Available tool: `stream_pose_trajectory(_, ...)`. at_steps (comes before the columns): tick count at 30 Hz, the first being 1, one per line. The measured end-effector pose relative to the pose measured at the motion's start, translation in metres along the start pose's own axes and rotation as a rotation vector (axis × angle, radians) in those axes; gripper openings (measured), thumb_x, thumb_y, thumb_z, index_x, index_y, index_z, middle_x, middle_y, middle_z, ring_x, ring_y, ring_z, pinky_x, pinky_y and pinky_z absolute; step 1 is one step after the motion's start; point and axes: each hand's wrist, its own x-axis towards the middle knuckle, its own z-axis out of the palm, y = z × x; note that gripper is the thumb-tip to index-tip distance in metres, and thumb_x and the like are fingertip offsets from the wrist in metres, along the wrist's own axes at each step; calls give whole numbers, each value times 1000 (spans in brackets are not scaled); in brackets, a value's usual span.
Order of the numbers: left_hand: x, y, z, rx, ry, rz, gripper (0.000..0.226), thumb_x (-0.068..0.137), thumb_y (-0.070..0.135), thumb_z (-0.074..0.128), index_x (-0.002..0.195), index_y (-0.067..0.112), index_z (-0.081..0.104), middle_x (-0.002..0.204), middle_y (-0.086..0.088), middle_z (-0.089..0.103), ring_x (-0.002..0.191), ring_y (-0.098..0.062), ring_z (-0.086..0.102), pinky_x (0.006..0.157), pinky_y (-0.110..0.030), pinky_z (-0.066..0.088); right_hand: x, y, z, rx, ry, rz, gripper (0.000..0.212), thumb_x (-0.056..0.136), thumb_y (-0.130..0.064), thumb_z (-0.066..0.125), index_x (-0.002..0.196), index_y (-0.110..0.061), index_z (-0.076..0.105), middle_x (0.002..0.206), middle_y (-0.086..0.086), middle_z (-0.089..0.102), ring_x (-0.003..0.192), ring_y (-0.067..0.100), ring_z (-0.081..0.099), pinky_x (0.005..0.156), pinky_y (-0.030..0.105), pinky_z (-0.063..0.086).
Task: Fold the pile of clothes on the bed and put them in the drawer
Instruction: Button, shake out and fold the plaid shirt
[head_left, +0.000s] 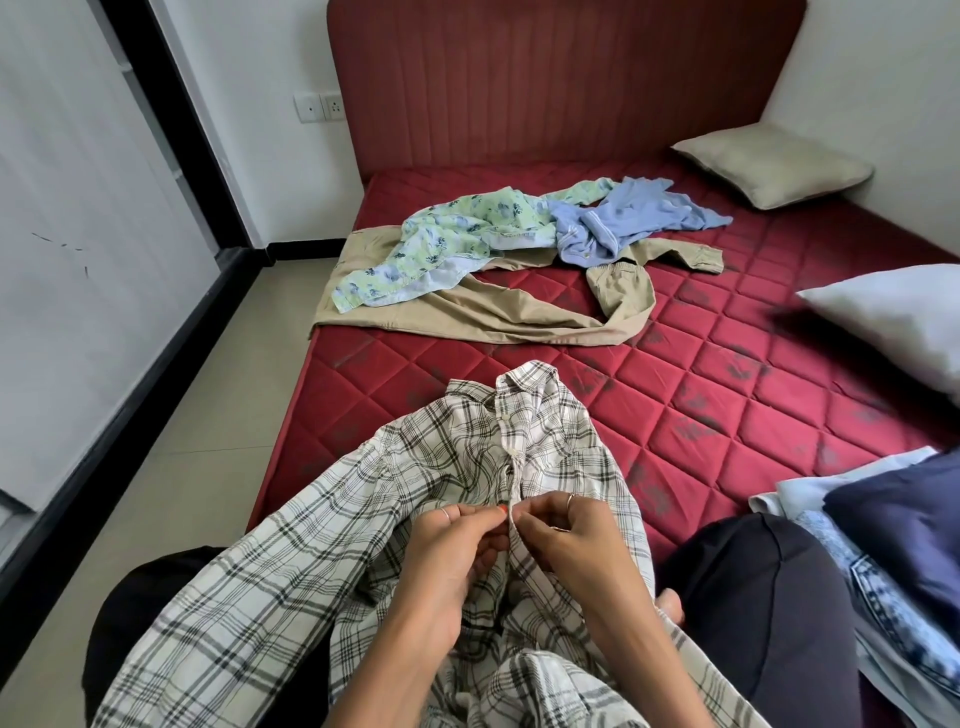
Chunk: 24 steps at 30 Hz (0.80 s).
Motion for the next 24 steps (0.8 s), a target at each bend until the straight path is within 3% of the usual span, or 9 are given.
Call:
stream_pose_trajectory(5,2,1,-3,43,0,14,3,84,0,66,80,1,66,65,-8,67,60,-15,61,60,-25,48,-1,0,-1,70,-34,44,12,88,-16,68,77,-12,70,61,7,63,58,22,47,53,30,35)
stream_pose_trajectory(10,3,-4,-4,145,25,67,6,85,1,65,80,3,69,70,-8,70,72,-20,63,79,-36,52,0,2,1,167,-59,89,14,89,-16,67,76,-19,73,78,32,66,65,28,50,62,40,39)
stream_pose_trajectory(14,-1,-4,0,374,100,209,5,87,13,67,82,13,68,72,-2,71,69,-13,66,61,-20,49,0,5,0,218,-61,124,15,90,-9,64,76,-8,69,61,13,62,47,15,45,49,26,35)
stream_pose_trajectory(17,-4,-2,3,542,122,331,6,87,19,67,82,18,66,75,2,70,66,-4,64,45,-7,39,1,7,3,293,-45,182,19,91,-15,65,74,-7,64,56,3,58,47,12,47,49,25,38)
stream_pose_trajectory(21,-5,-1,5,555,111,344,10,86,19,67,77,16,65,64,3,67,50,-2,58,39,-10,39,3,10,9,383,-32,233,21,90,-18,66,71,-9,61,55,3,56,46,12,48,47,25,38)
stream_pose_trajectory(24,-1,-4,4,457,114,283,8,85,20,69,78,15,67,69,-2,72,68,-15,70,48,-16,47,2,9,10,393,2,218,18,92,-10,60,75,-7,59,48,0,51,38,9,42,38,19,33)
